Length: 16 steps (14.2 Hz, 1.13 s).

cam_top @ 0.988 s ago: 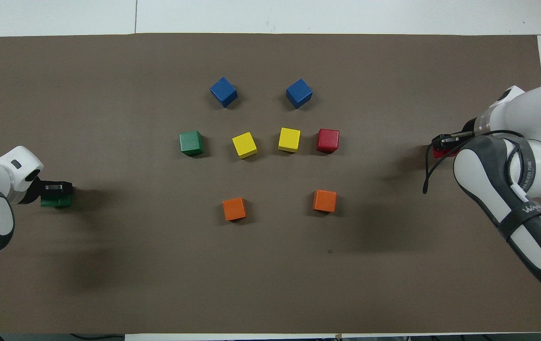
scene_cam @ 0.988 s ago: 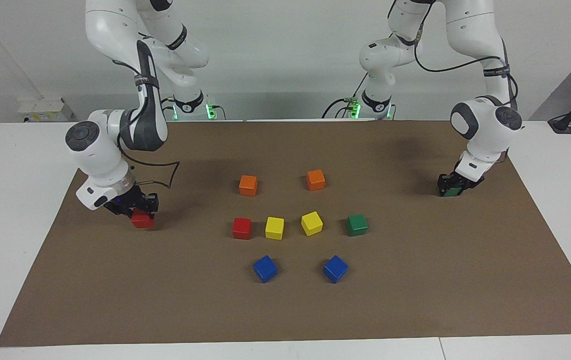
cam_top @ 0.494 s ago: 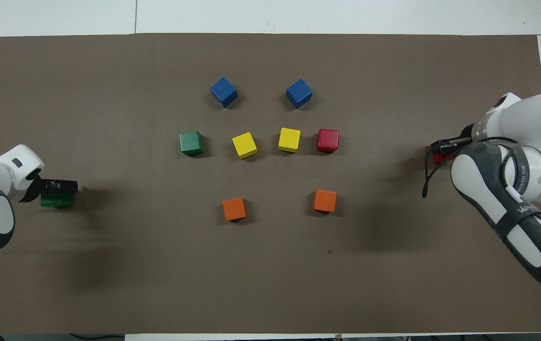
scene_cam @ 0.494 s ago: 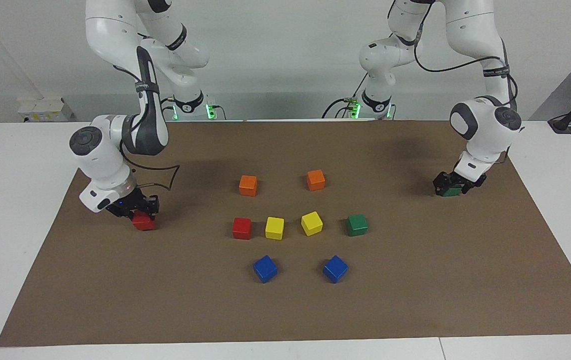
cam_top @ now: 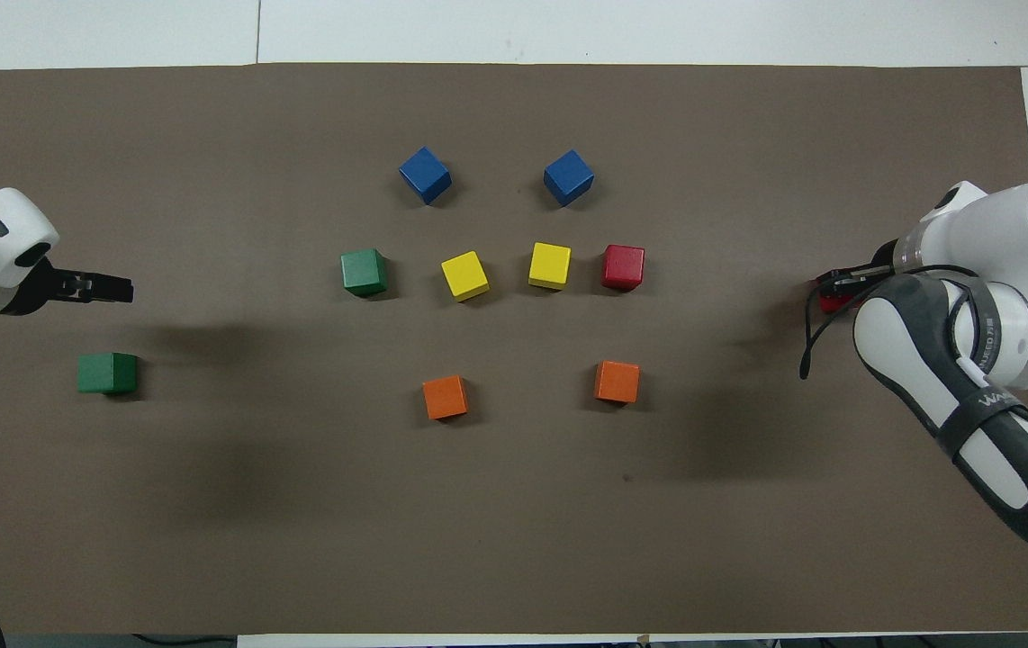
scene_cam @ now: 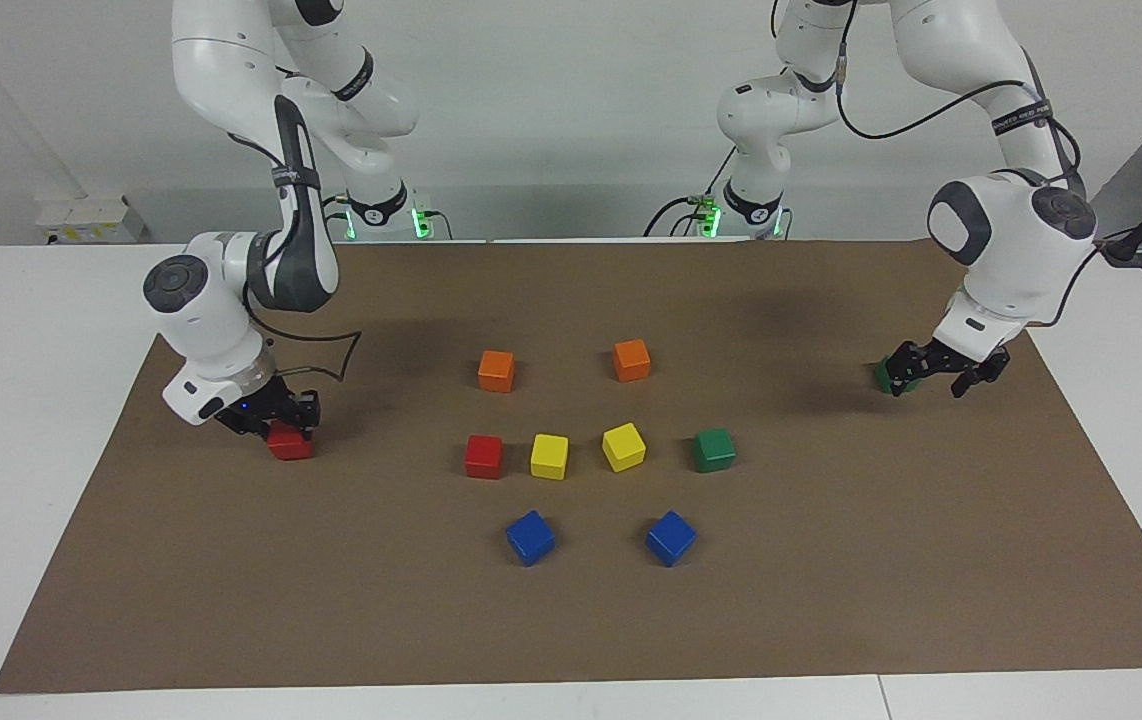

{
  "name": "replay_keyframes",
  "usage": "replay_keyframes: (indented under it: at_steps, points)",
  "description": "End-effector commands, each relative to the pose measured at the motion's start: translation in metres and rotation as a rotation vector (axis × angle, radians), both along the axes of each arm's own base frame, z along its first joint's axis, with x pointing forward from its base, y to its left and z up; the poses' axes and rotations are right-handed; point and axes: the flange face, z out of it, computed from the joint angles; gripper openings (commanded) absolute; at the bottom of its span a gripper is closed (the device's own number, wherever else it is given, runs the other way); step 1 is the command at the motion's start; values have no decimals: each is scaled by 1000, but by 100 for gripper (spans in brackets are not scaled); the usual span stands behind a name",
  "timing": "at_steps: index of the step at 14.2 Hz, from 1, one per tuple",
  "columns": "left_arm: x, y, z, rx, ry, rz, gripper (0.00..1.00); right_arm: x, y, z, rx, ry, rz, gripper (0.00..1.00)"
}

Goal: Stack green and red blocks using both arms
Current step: 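Reach and grasp the second green block with the left gripper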

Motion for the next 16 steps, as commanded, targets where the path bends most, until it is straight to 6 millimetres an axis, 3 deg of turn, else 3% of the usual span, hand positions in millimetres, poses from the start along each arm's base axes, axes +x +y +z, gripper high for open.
replay_keyframes:
  at_steps: [1, 5, 8, 9, 10, 11, 12, 16]
  points:
    - [29, -60, 17, -37, 8, 51, 100, -3, -3, -5, 8, -12, 10, 5]
    - [36, -137, 29, -55, 6, 96, 100, -1, -4, -9, 9, -18, 10, 5]
    - [42, -195, 19, -67, 11, 99, 100, -2, -3, -12, 10, -23, 9, 11]
    - [44, -210, 14, -69, 13, 95, 100, -2, -3, -11, 10, -24, 9, 19]
    - [44, -222, 6, -67, 19, 81, 100, -2, -3, -11, 9, -24, 10, 44]
    - [42, -234, -5, -62, 34, 63, 100, -2, -3, -11, 9, -24, 10, 80]
    - [40, -250, -18, -58, 48, 42, 100, -2, -3, -12, 10, -21, 9, 100]
    - [41, -276, -49, -58, 27, 32, 100, -1, -3, -10, 9, -24, 10, 100]
